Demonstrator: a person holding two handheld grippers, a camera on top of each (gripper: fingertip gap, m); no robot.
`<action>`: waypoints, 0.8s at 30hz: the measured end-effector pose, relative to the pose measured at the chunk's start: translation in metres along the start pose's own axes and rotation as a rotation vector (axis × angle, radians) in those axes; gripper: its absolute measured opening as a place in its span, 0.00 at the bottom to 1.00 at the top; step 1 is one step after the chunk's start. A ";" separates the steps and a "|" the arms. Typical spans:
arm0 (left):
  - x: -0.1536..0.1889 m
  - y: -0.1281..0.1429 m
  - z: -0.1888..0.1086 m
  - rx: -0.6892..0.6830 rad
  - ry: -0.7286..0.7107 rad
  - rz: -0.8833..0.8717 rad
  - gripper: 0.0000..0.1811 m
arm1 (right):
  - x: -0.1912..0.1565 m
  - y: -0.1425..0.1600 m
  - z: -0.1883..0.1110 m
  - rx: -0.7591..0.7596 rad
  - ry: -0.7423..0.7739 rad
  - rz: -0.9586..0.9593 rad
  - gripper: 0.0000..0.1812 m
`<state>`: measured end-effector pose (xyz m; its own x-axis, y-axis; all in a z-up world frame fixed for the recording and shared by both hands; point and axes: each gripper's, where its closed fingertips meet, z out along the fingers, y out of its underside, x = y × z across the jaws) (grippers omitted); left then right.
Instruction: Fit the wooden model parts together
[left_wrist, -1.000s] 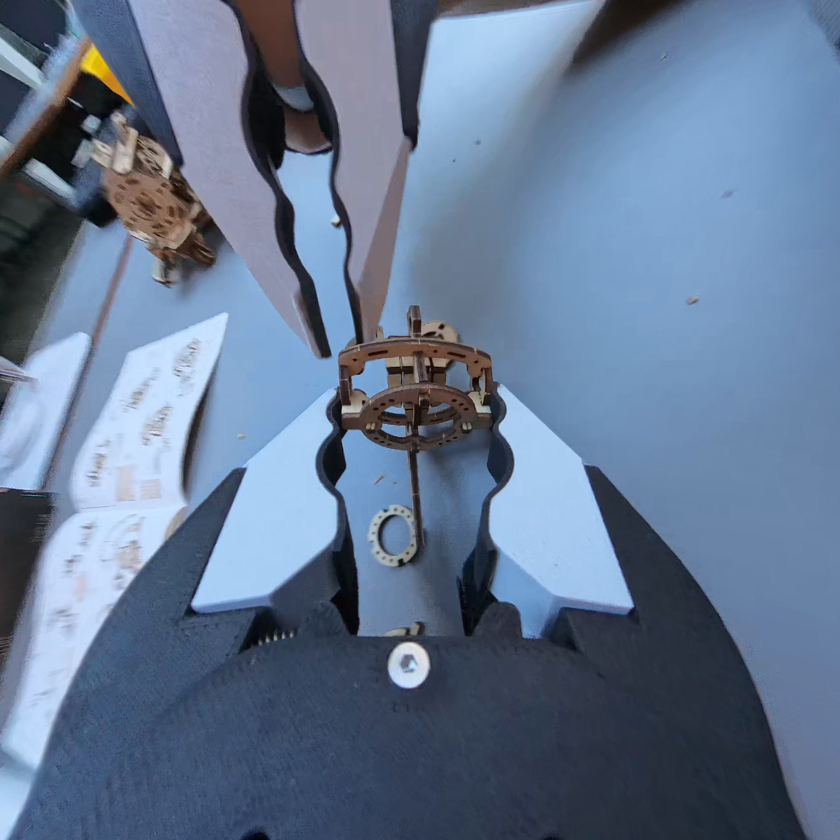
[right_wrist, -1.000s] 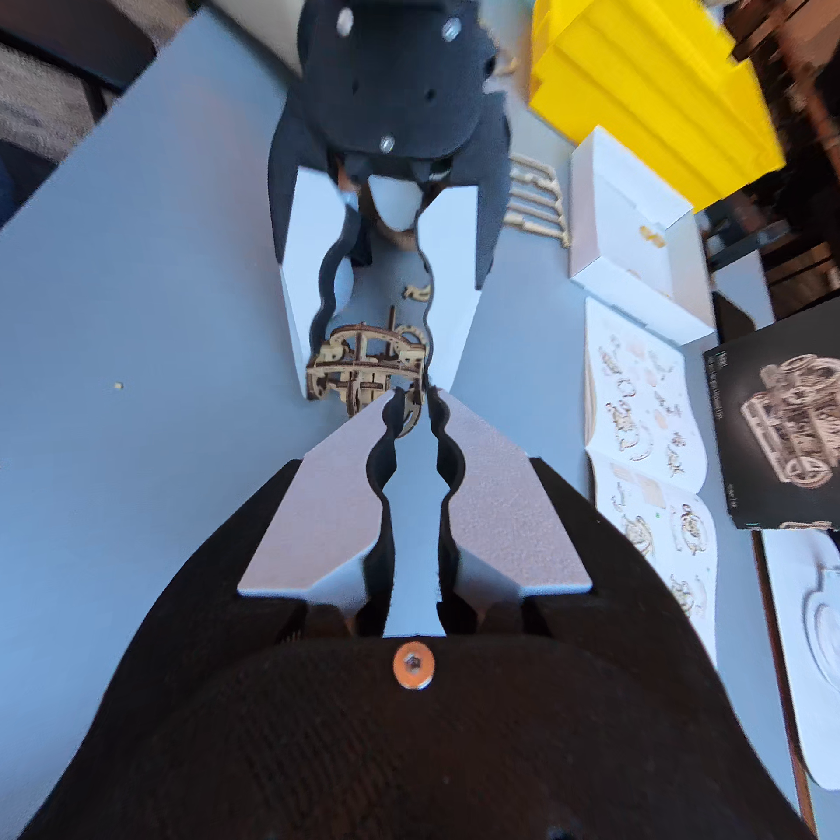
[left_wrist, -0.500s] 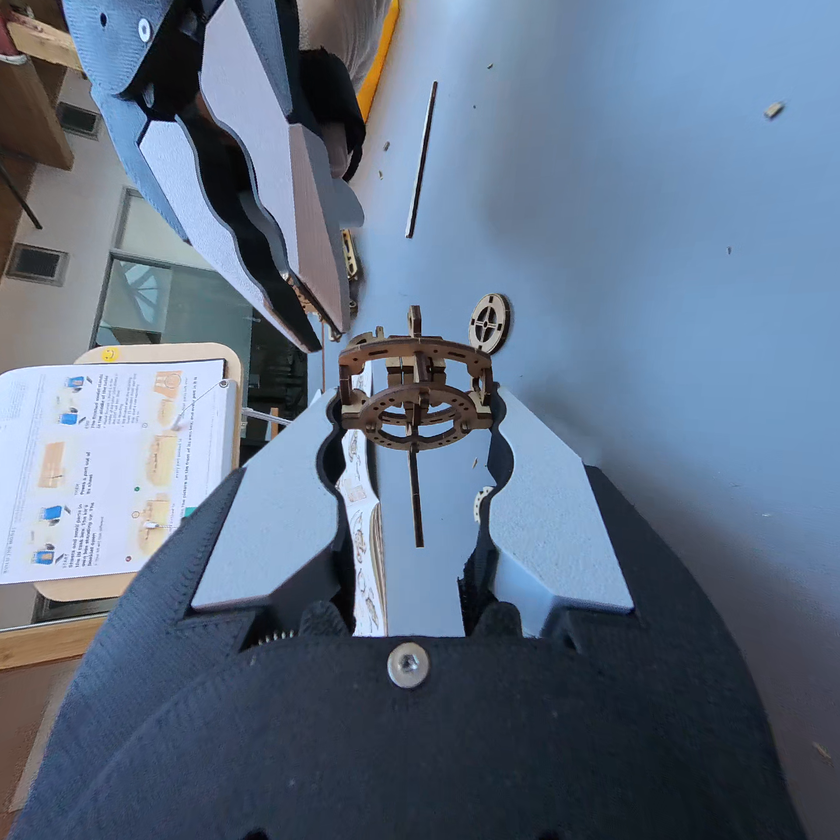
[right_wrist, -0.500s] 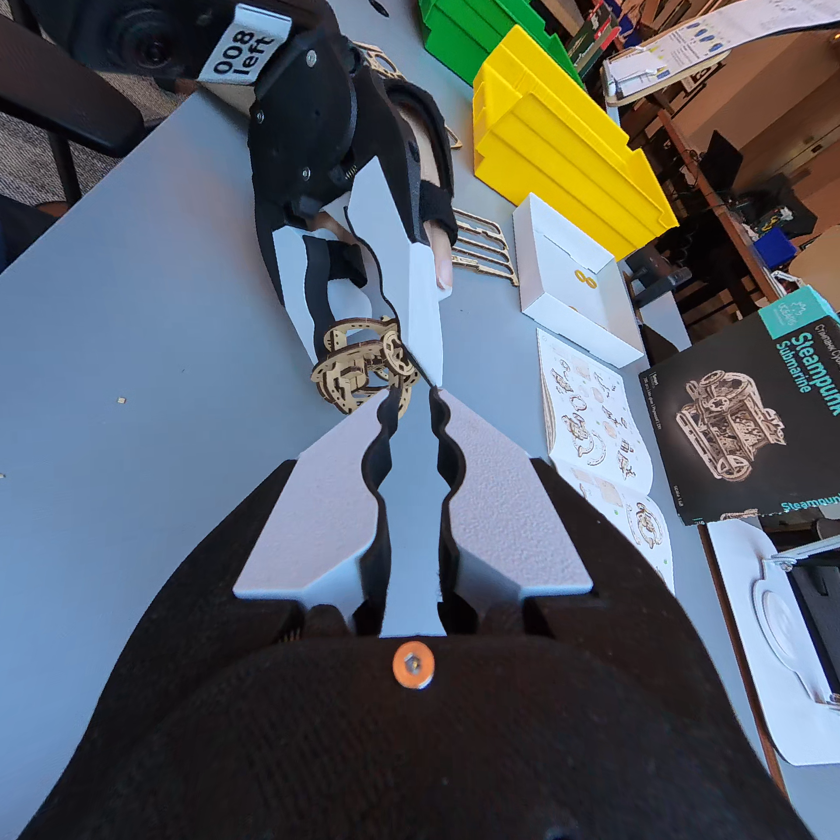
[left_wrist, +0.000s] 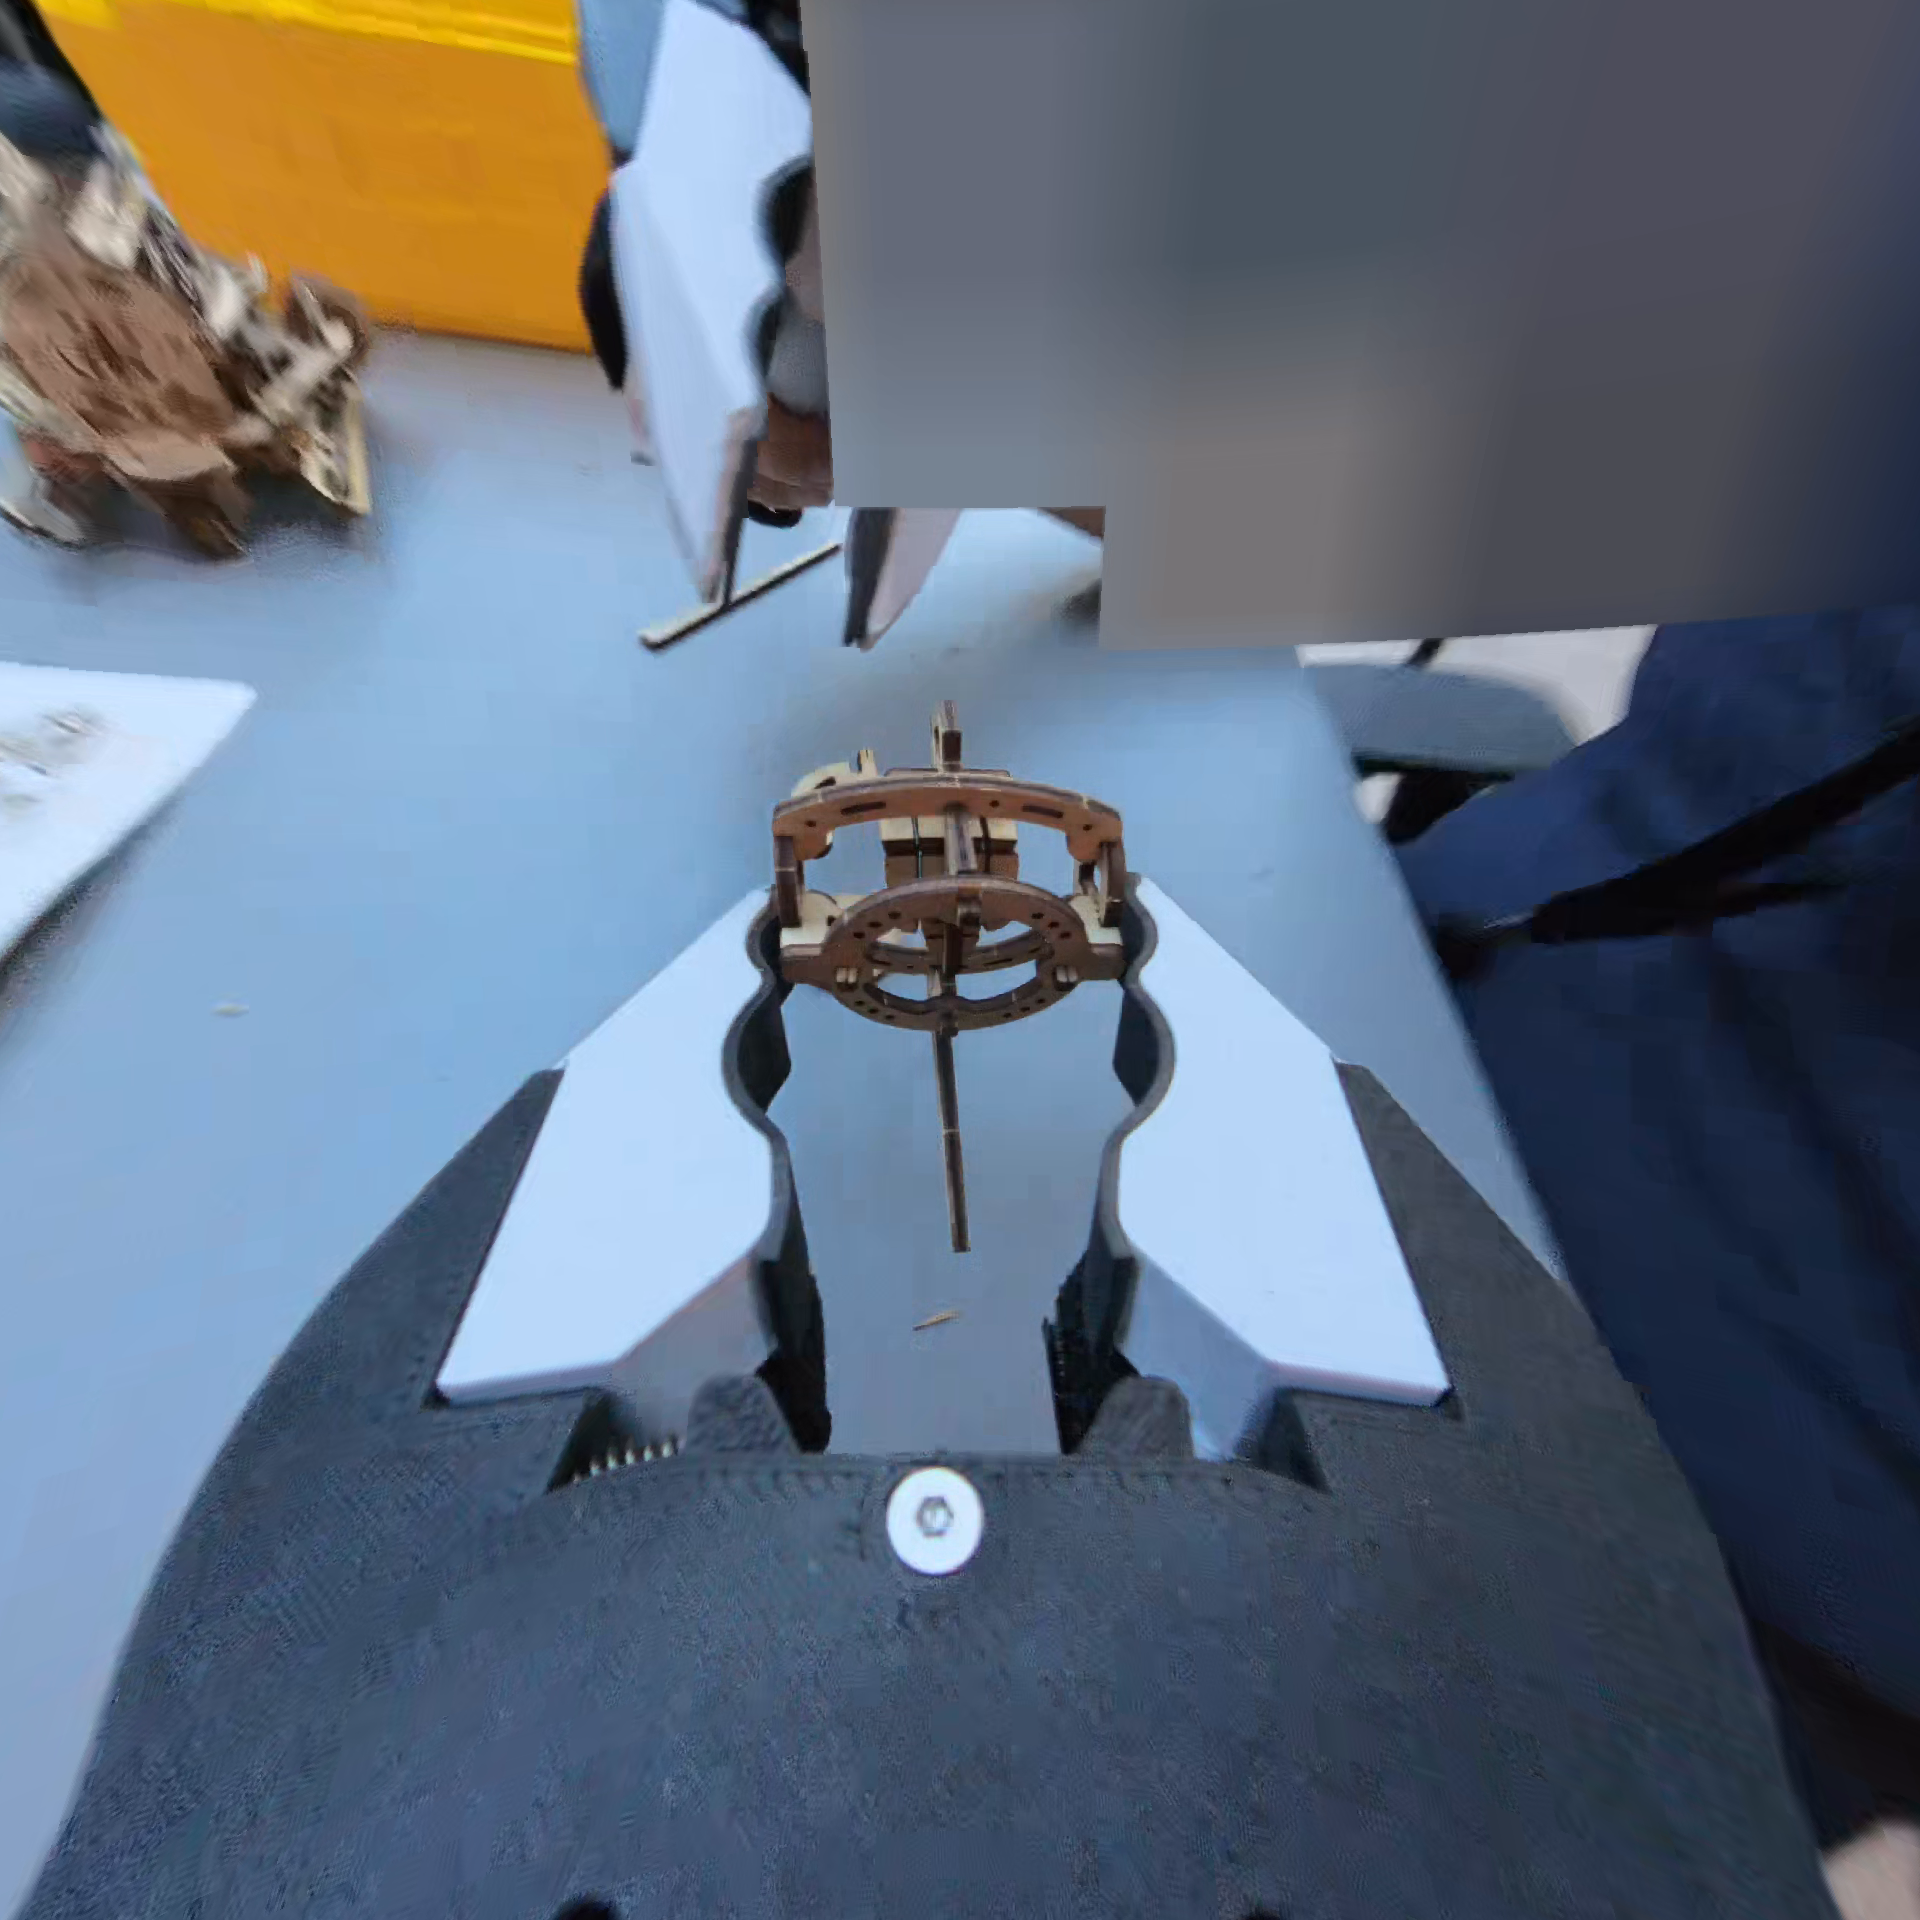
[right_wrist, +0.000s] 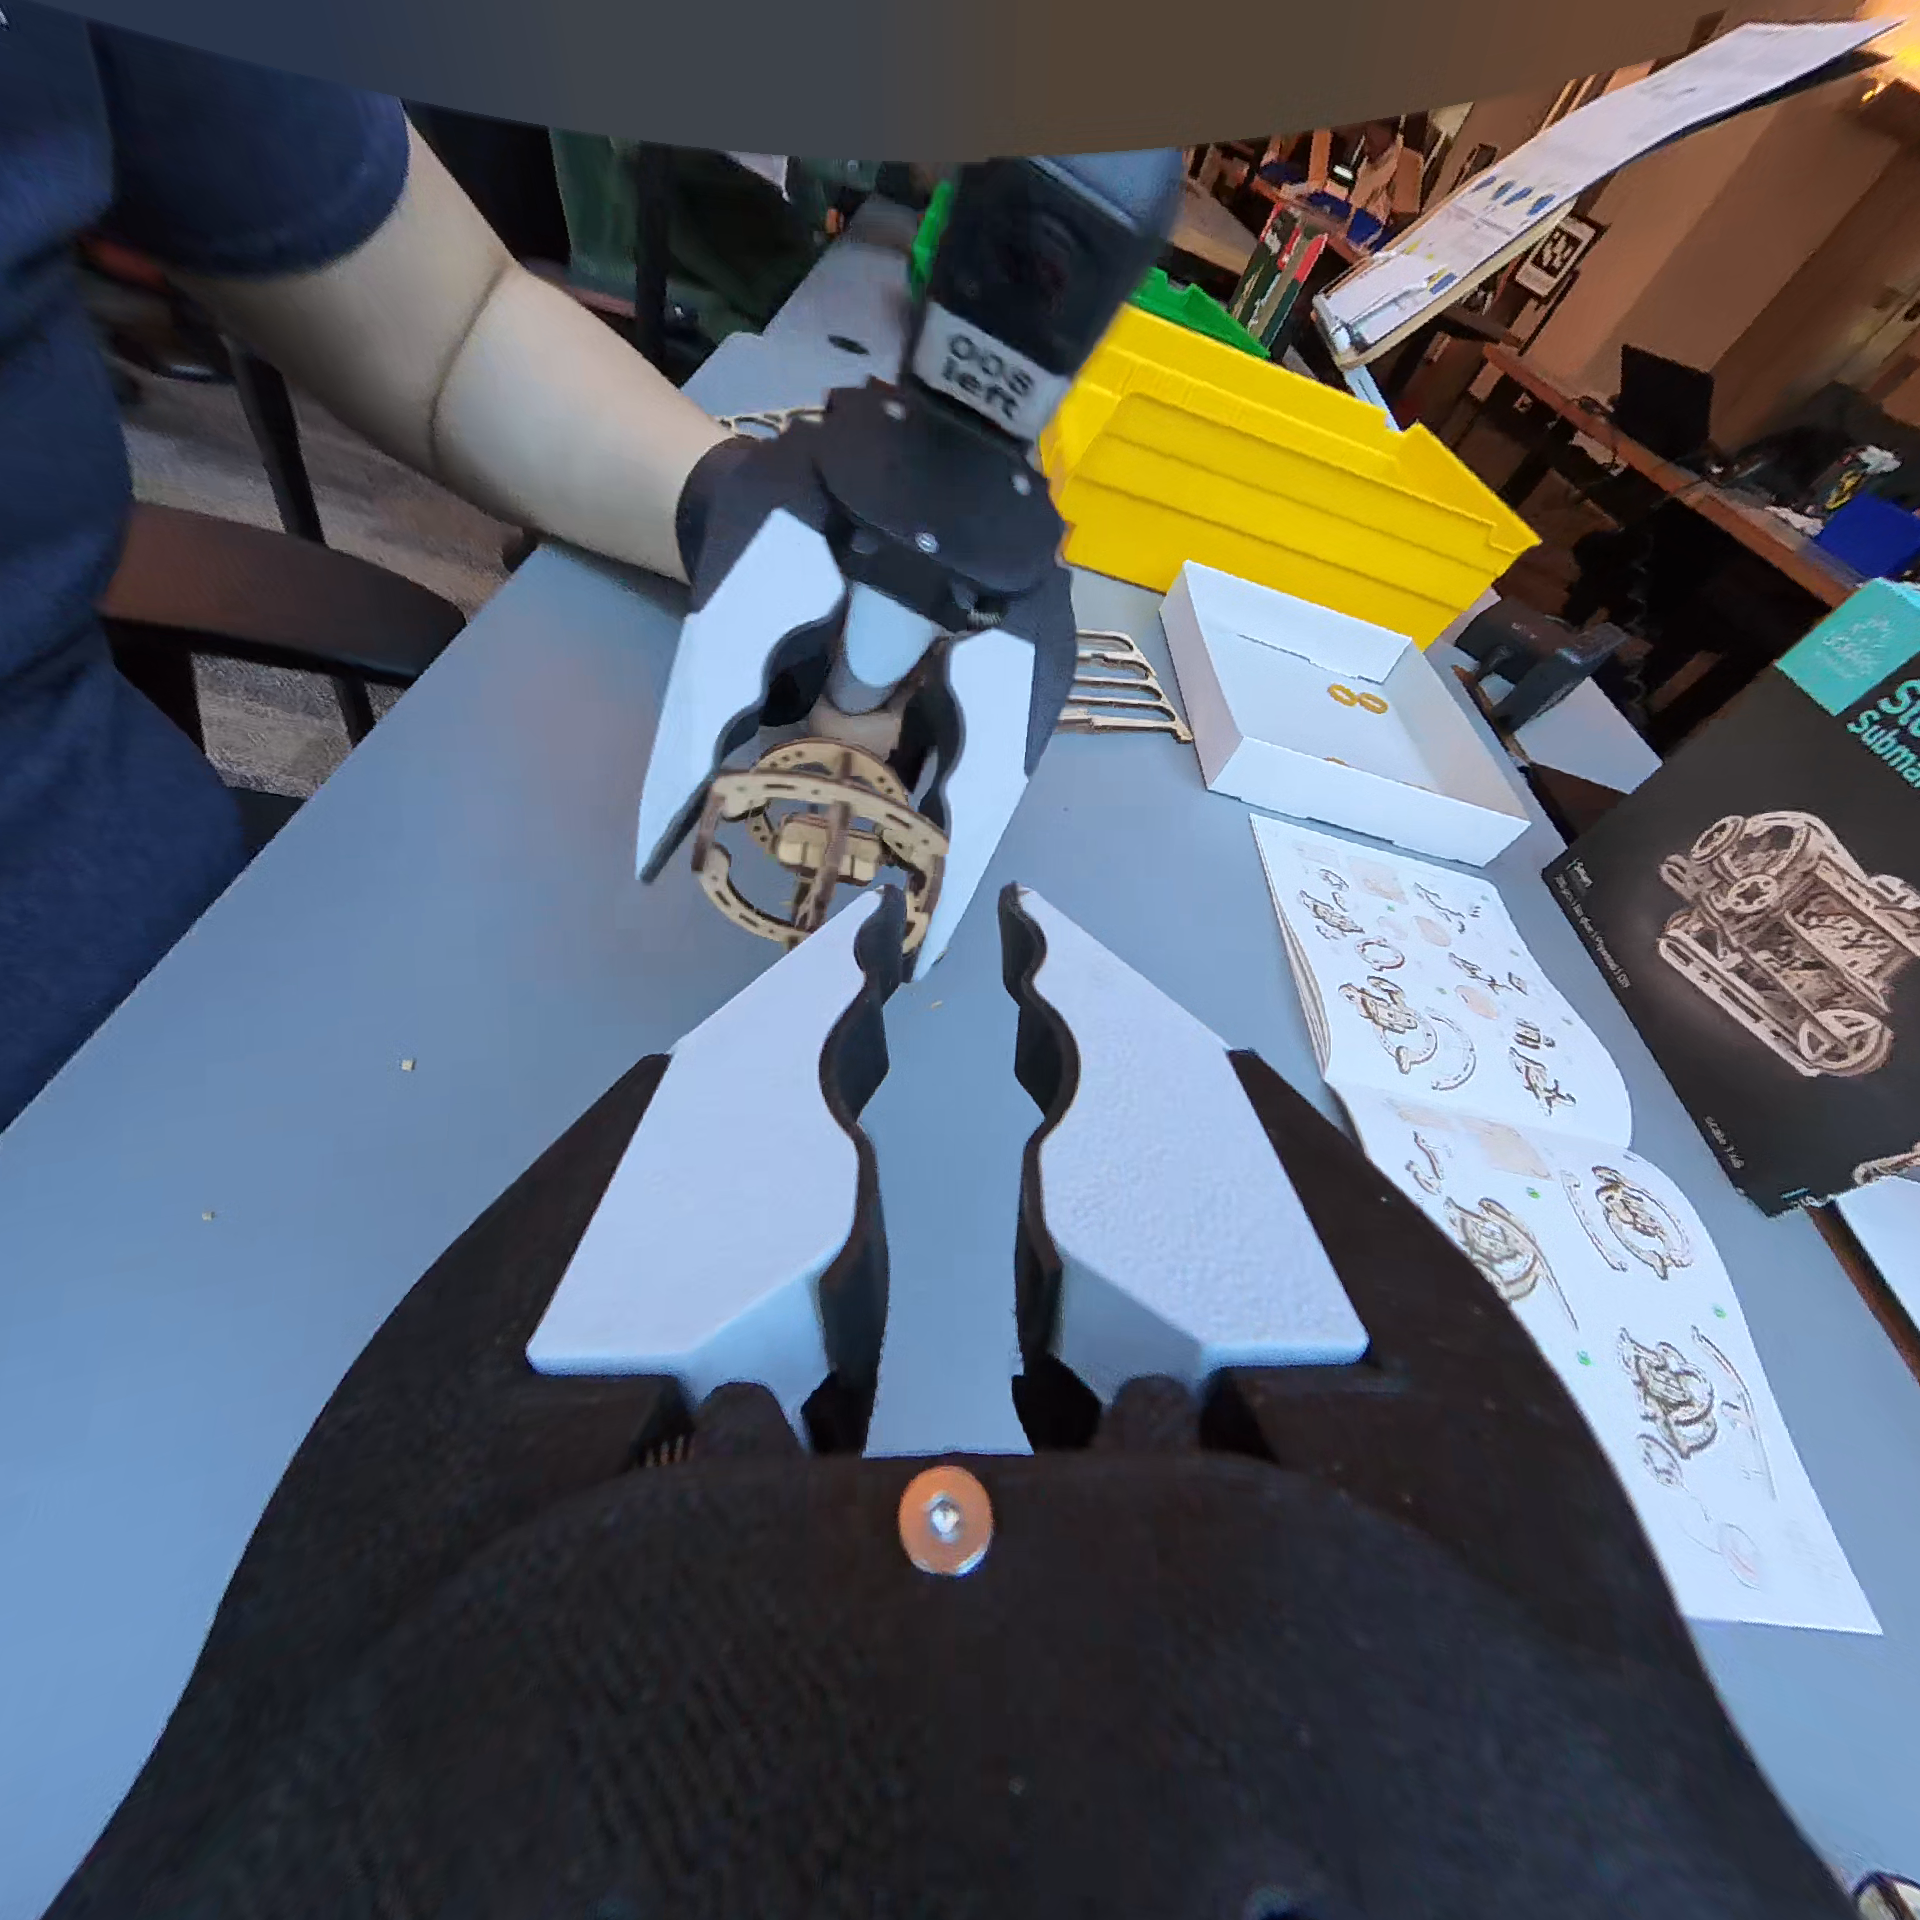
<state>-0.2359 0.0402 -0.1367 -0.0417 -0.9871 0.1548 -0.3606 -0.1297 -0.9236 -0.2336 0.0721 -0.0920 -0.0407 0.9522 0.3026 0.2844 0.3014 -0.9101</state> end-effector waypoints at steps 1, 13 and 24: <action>0.001 -0.003 -0.002 0.026 0.049 -0.083 0.34 | 0.000 -0.001 -0.001 0.002 0.004 -0.008 0.09; 0.000 0.020 0.010 -0.121 -0.035 0.102 0.34 | -0.011 0.021 0.020 -0.147 -0.100 0.141 0.09; 0.001 0.036 0.016 -0.215 -0.058 0.161 0.34 | -0.028 0.060 0.033 -0.485 -0.195 0.066 0.13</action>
<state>-0.2339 0.0332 -0.1756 -0.0631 -0.9979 -0.0139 -0.5436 0.0461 -0.8381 -0.2473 0.0651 -0.1641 -0.1721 0.9737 0.1492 0.7009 0.2274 -0.6761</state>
